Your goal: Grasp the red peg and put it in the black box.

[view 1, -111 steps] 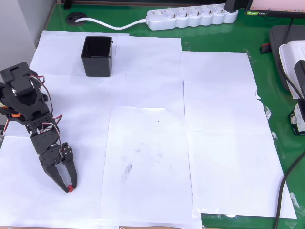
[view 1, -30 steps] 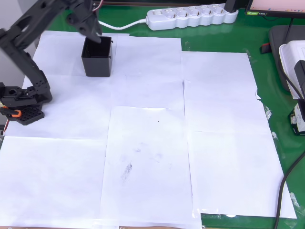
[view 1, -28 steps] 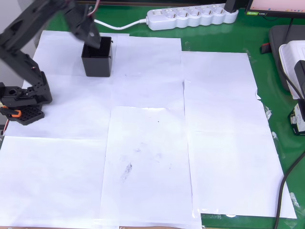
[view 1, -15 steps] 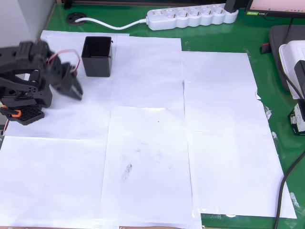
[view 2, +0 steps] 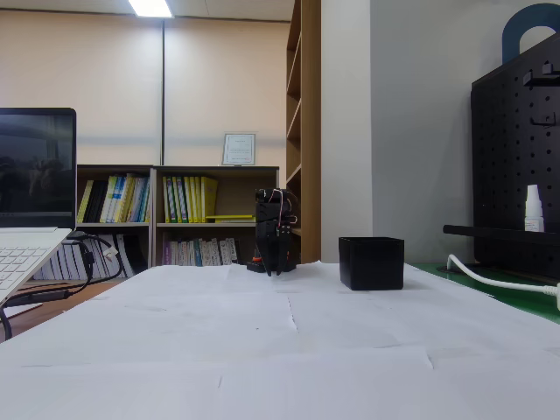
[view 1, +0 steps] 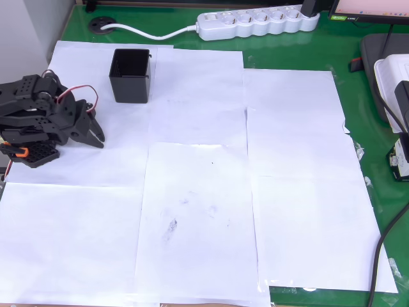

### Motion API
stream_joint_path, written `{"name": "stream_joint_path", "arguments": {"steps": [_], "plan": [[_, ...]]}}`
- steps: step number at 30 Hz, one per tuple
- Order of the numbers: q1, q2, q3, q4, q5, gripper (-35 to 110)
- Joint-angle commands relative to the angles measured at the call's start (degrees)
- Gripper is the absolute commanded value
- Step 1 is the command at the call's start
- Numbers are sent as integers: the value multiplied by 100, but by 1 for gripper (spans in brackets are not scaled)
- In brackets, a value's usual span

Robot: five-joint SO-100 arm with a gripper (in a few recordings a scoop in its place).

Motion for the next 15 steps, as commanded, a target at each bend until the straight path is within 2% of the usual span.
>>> {"name": "stream_joint_path", "arguments": {"steps": [1, 15], "plan": [[237, -88, 97, 501, -158, 0], [237, -88, 97, 501, -35, 0]]}}
